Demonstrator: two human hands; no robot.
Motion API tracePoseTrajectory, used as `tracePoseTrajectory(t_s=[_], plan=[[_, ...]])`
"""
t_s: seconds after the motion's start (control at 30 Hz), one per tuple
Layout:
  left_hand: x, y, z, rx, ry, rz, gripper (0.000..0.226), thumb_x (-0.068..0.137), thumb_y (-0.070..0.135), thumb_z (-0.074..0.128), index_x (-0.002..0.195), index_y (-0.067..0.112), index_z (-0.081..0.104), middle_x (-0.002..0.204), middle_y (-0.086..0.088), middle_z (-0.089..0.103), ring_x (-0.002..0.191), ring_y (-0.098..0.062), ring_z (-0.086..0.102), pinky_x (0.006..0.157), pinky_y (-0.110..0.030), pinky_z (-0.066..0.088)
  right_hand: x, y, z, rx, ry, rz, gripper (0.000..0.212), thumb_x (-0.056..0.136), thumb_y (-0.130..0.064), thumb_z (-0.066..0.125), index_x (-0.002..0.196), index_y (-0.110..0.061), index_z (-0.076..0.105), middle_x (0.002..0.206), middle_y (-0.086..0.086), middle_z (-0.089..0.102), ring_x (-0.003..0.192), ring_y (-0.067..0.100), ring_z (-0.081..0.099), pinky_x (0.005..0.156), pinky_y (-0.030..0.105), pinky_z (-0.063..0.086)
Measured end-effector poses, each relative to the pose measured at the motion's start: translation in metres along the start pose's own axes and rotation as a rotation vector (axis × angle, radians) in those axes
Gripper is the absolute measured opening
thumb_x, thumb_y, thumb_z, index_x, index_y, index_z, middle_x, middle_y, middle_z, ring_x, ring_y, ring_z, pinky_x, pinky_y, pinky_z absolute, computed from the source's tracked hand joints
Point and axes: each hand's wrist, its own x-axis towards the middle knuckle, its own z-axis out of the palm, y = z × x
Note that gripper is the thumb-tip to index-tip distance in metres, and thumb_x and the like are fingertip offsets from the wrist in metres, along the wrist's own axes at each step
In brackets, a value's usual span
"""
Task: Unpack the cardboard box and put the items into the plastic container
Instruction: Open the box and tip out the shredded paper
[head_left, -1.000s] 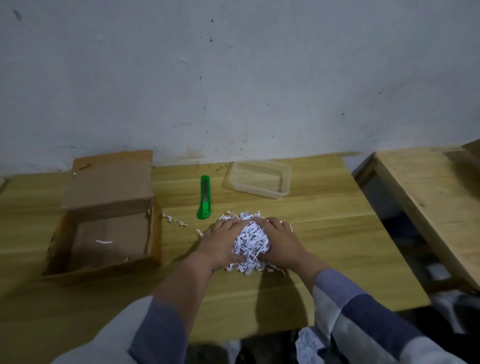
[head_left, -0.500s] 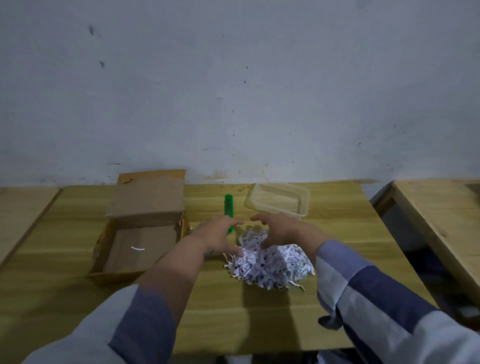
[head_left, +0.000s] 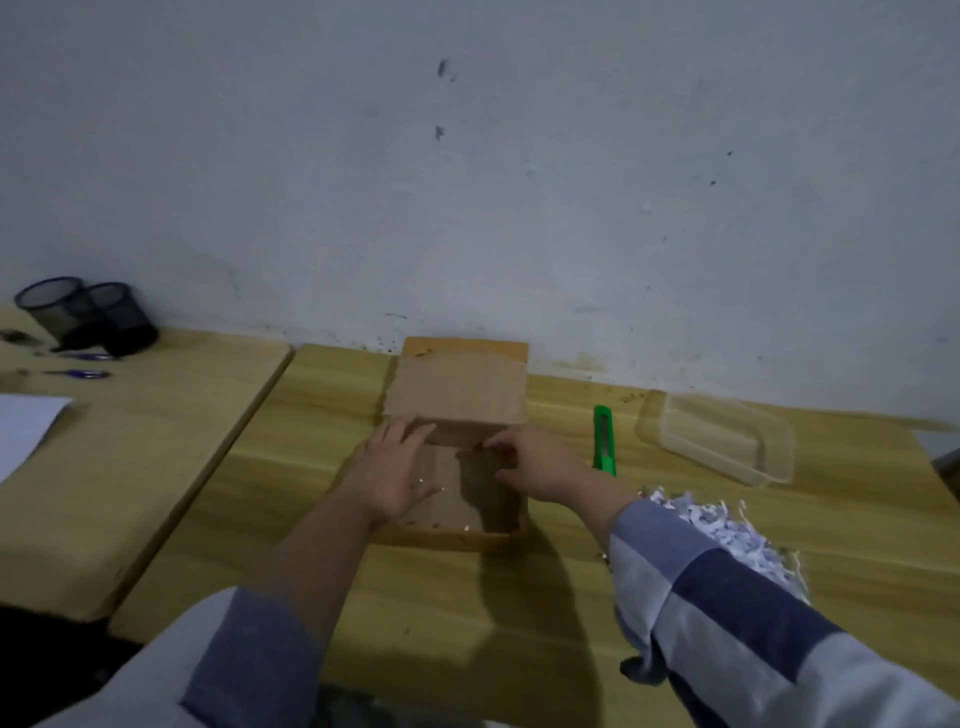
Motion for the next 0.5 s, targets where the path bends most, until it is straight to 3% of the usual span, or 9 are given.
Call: tracePoseTrajectory(t_s=[0.17, 0.33, 0.5], plan=[[-0.01, -0.043, 0.019, -0.117, -0.038, -0.078, 0.097, 0.086, 0.055, 0.056, 0.152, 0.019, -0.004, 0.16, -0.003, -0.009, 0.147, -0.024, 0.0, 0.12, -0.04, 0.014, 0.026, -0.016, 0.042, -0.082, -0.142, -0.033, 0.042, 0.081, -0.011, 0.067, 0.123, -0.009, 0.06, 0.125, 0.014, 0.062, 0.118, 0.029, 0.056, 0.097, 0.031, 0.043], [-0.021, -0.043, 0.034, -0.444, 0.017, -0.1, 0.086, 0.094, 0.036, 0.053, 0.151, 0.024, -0.009, 0.161, 0.005, 0.001, 0.145, -0.017, 0.016, 0.113, -0.03, 0.023, 0.044, -0.015, 0.066, -0.134, -0.199, -0.022, 0.07, 0.074, -0.015, 0.075, 0.137, -0.015, 0.045, 0.135, 0.013, 0.05, 0.126, 0.028, 0.047, 0.103, 0.026, 0.034], [-0.025, -0.045, 0.032, -0.476, 0.054, -0.083, 0.081, 0.096, 0.034, 0.049, 0.151, 0.029, -0.01, 0.161, 0.01, 0.002, 0.143, -0.015, 0.023, 0.106, -0.029, 0.032, 0.06, -0.017, 0.073, -0.078, -0.118, 0.032, 0.088, 0.064, -0.021, 0.083, 0.141, -0.022, 0.039, 0.14, 0.009, 0.044, 0.128, 0.029, 0.044, 0.109, 0.034, 0.037]])
